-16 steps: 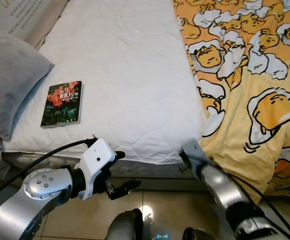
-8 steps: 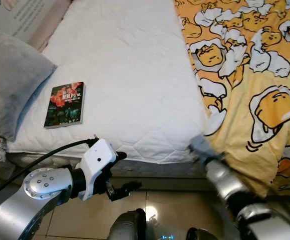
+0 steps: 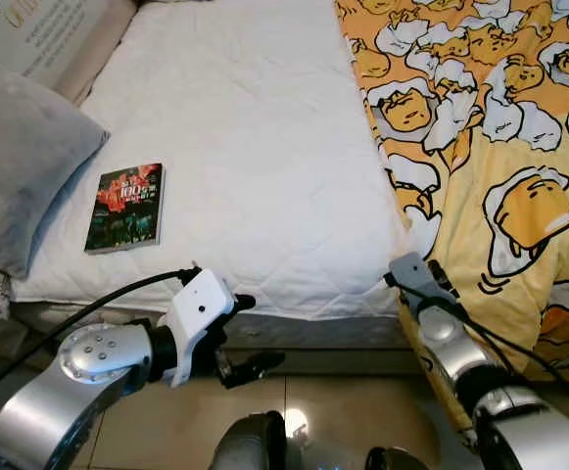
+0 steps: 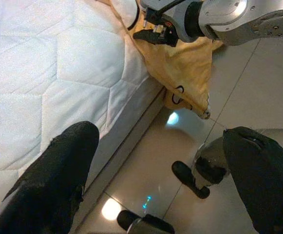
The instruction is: Clean up the room
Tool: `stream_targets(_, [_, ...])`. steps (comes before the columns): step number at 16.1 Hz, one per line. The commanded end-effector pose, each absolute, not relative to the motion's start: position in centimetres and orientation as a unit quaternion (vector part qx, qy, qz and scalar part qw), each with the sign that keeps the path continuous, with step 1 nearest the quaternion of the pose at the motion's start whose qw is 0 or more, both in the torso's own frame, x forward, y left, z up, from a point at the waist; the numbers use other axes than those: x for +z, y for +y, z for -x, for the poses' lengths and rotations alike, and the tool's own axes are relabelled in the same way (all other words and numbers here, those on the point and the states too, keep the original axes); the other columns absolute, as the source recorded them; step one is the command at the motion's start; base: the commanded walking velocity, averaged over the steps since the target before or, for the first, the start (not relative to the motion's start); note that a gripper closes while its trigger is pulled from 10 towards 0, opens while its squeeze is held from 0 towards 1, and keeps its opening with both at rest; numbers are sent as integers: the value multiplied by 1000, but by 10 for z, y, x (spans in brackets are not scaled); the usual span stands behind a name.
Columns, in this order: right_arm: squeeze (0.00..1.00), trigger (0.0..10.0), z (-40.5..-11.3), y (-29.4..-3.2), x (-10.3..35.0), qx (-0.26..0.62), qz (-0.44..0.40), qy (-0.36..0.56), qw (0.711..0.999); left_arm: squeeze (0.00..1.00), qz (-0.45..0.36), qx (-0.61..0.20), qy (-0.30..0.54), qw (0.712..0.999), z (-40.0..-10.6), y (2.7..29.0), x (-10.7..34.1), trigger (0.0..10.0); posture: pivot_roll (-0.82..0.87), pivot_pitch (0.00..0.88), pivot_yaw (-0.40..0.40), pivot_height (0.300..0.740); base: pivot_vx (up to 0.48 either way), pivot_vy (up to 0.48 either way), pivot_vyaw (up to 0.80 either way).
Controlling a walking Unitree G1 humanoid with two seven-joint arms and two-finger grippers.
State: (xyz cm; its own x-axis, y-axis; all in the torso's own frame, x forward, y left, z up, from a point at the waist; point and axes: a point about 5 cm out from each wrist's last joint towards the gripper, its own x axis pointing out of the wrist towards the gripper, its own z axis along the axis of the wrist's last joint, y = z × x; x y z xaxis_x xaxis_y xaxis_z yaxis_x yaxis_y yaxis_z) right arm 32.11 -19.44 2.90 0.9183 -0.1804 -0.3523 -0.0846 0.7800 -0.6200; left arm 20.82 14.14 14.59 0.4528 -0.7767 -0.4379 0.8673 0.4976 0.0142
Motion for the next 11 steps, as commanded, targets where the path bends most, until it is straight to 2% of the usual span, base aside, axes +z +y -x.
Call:
stream_targets(1, [1000, 10000, -327, -192, 35, -27, 343, 189, 920, 16, -120, -488, 196, 842, -208, 142, 141, 10000, 227, 115, 128, 740, 0, 0, 0])
stream_targets(2, [1000, 10000, -327, -191, 35, -26, 345, 188, 919, 16, -119, -489, 197, 842, -209, 143, 140, 10000, 227, 118, 129, 740, 0, 0, 0])
stream_targets(3, [882, 10000, -326, -189, 33, -22, 353, 194, 915, 12, -117, -491, 198, 840, -208, 143, 139, 10000, 228, 117, 128, 740, 0, 0, 0])
stream_targets(4, [0, 10000, -322, -190, 26, -20, 356, 217, 909, 16, -116, -493, 200, 839, -208, 144, 138, 10000, 231, 110, 129, 740, 0, 0, 0])
stream_targets(6, [0, 10000, -316, -194, 19, -24, 325, 247, 913, 16, -117, -494, 201, 838, -207, 145, 136, 10000, 234, 109, 133, 740, 0, 0, 0])
stream_targets(7, [0, 8667, -312, -195, 12, -26, 245, 280, 928, 16, -119, -497, 202, 836, -207, 147, 135, 10000, 235, 106, 134, 740, 0, 0, 0])
stream_targets(8, [0, 7059, -310, -195, 9, -26, 205, 295, 933, 12, -120, -498, 202, 835, -207, 147, 135, 10000, 236, 105, 134, 740, 0, 0, 0])
stream_targets(9, [0, 6549, -308, -196, 7, -26, 201, 303, 931, 12, -120, -498, 202, 835, -207, 148, 135, 10000, 236, 105, 134, 740, 0, 0, 0])
stream_targets(10, [0, 5098, -305, -199, 3, -22, 201, 322, 925, 16, -120, -500, 202, 834, -207, 147, 135, 10000, 241, 113, 136, 740, 0, 0, 0])
stream_targets(11, [0, 4196, -304, -202, 4, -26, 204, 324, 923, 16, -120, -501, 202, 833, -206, 147, 135, 10000, 244, 115, 136, 740, 0, 0, 0])
